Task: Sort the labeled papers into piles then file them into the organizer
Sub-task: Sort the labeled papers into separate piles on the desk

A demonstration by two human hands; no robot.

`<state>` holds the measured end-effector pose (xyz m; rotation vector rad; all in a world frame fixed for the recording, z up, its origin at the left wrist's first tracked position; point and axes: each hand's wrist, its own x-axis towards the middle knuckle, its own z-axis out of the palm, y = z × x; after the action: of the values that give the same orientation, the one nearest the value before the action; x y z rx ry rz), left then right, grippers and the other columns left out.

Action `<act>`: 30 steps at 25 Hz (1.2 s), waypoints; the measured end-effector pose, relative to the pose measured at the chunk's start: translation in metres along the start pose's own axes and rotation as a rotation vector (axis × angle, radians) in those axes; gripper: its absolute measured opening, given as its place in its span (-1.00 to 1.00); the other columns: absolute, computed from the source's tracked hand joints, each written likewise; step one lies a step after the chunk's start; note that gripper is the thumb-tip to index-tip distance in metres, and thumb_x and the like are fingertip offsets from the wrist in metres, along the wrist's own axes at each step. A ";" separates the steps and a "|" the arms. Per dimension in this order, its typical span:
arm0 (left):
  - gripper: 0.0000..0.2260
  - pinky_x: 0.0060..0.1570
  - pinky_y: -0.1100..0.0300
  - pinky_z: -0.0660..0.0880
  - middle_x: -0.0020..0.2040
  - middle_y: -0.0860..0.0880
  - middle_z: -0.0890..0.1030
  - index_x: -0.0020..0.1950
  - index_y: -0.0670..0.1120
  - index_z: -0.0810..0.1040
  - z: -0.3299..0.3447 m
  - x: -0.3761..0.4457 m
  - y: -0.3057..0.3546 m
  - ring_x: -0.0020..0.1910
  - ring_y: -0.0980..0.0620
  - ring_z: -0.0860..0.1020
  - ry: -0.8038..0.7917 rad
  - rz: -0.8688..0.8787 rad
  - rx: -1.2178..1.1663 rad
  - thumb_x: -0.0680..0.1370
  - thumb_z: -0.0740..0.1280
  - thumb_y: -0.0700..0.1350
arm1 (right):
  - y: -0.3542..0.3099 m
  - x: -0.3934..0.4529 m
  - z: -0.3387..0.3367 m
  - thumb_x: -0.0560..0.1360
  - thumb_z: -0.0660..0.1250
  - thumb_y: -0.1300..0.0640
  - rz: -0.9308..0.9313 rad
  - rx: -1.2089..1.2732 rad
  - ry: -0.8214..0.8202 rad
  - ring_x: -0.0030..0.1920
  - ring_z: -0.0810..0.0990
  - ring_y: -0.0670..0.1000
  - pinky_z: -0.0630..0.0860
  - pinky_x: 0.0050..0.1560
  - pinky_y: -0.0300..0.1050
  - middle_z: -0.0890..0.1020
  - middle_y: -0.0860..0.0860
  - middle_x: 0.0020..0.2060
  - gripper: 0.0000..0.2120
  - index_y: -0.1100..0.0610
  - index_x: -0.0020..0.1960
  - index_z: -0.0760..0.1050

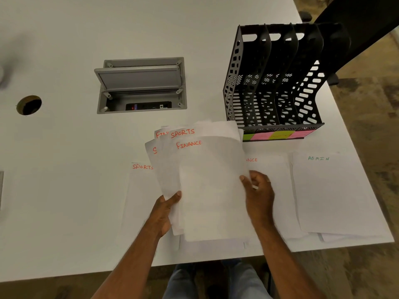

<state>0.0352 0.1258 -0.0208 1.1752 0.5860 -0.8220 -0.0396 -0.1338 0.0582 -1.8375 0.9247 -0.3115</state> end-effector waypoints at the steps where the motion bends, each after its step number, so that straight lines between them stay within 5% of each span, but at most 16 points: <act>1: -0.58 0.08 -0.11 0.61 0.15 -0.13 0.71 0.27 -0.07 0.61 -0.002 0.000 0.002 0.13 -0.15 0.68 0.003 0.011 0.000 0.42 0.52 -0.08 | 0.006 0.008 -0.011 0.58 0.37 0.02 -0.011 -0.031 0.060 0.00 0.61 0.00 0.51 -0.07 -0.37 0.61 -0.04 -0.02 -0.88 0.01 0.09 0.53; 3: -0.50 0.18 -0.17 0.56 0.20 -0.14 0.69 0.34 -0.08 0.56 -0.008 0.000 0.008 0.19 -0.18 0.64 0.022 0.023 -0.005 0.41 0.52 -0.09 | 0.028 0.025 -0.040 0.63 0.28 -0.02 -0.026 -0.162 0.180 0.02 0.63 0.11 0.51 -0.09 -0.27 0.64 0.02 -0.03 -0.80 0.07 0.15 0.52; 5: -0.52 0.06 -0.10 0.63 0.18 -0.13 0.70 0.31 -0.07 0.58 -0.017 0.000 0.011 0.16 -0.16 0.66 0.040 0.019 -0.025 0.40 0.52 -0.09 | 0.060 0.035 -0.068 0.65 0.20 -0.10 -0.008 -0.368 0.231 0.09 0.63 0.22 0.57 0.03 -0.01 0.65 0.16 0.11 -0.66 0.12 0.27 0.44; 8: -0.60 -0.09 -0.01 0.66 0.16 -0.12 0.71 0.24 -0.05 0.63 -0.028 -0.003 0.013 0.10 -0.11 0.69 0.054 0.008 -0.044 0.40 0.52 -0.10 | 0.104 0.031 -0.086 0.64 0.17 -0.14 0.038 -0.556 0.133 0.14 0.63 0.30 0.56 0.06 0.17 0.61 0.26 0.21 -0.57 0.13 0.36 0.35; 13: -0.65 0.02 -0.15 0.64 0.18 -0.14 0.70 0.25 -0.07 0.64 -0.035 -0.012 0.014 0.14 -0.14 0.68 0.041 -0.018 -0.023 0.47 0.50 -0.12 | 0.117 0.031 -0.077 0.55 0.40 0.02 0.060 -0.561 0.114 0.21 0.54 0.25 0.55 0.05 0.16 0.54 0.20 0.22 -0.50 0.10 0.40 0.31; 16: -0.63 0.19 -0.28 0.54 0.20 -0.13 0.69 0.32 -0.07 0.59 -0.037 -0.016 0.015 0.17 -0.16 0.66 0.056 -0.018 -0.003 0.51 0.47 -0.14 | 0.081 0.028 -0.044 0.58 0.34 -0.05 -0.041 -0.292 0.176 0.09 0.57 0.11 0.59 -0.01 -0.01 0.55 0.07 0.14 -0.70 0.02 0.27 0.45; 19: -0.61 0.21 -0.29 0.52 0.19 -0.14 0.69 0.33 -0.08 0.58 -0.039 -0.019 0.016 0.18 -0.18 0.65 0.053 -0.025 0.013 0.50 0.47 -0.14 | 0.026 0.011 0.011 0.55 0.28 -0.19 -0.045 -0.083 -0.016 -0.01 0.62 -0.10 0.55 -0.03 -0.28 0.64 -0.10 0.03 -0.72 -0.06 0.14 0.56; 22: -0.60 0.26 -0.28 0.49 0.22 -0.15 0.68 0.34 -0.10 0.57 -0.044 -0.024 0.020 0.21 -0.17 0.64 0.022 -0.039 0.005 0.50 0.47 -0.13 | -0.001 -0.004 0.055 0.50 0.39 -0.20 0.012 -0.145 -0.124 -0.11 0.59 -0.18 0.50 -0.18 -0.28 0.61 -0.19 -0.09 -0.72 -0.05 0.08 0.50; 25: -0.56 0.28 -0.29 0.48 0.24 -0.15 0.67 0.35 -0.07 0.56 -0.058 -0.029 0.025 0.23 -0.18 0.62 -0.002 -0.046 -0.006 0.48 0.48 -0.08 | -0.003 -0.016 0.072 0.52 0.43 -0.06 0.001 -0.127 -0.007 -0.14 0.61 -0.16 0.48 -0.23 -0.31 0.61 -0.21 -0.17 -0.82 0.00 -0.06 0.49; 28: -0.54 0.31 -0.31 0.44 0.28 -0.14 0.65 0.39 -0.04 0.52 -0.076 -0.032 0.029 0.28 -0.19 0.59 -0.012 -0.028 -0.029 0.50 0.48 -0.08 | -0.004 -0.021 0.074 0.56 0.41 0.02 0.009 -0.006 0.084 -0.04 0.59 -0.10 0.54 0.02 -0.25 0.60 -0.24 -0.06 -0.87 0.02 -0.03 0.48; 30: -0.53 0.28 -0.29 0.47 0.29 -0.14 0.64 0.40 -0.02 0.52 -0.088 -0.034 0.033 0.27 -0.19 0.60 -0.006 -0.009 -0.084 0.50 0.48 -0.08 | -0.004 -0.016 0.067 0.58 0.38 0.02 0.013 0.035 0.177 0.02 0.58 -0.03 0.52 0.09 -0.17 0.63 -0.08 -0.01 -0.88 0.03 0.00 0.46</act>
<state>0.0438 0.2237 -0.0025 1.0939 0.6156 -0.8003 -0.0090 -0.0766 0.0346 -1.7920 1.0452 -0.4854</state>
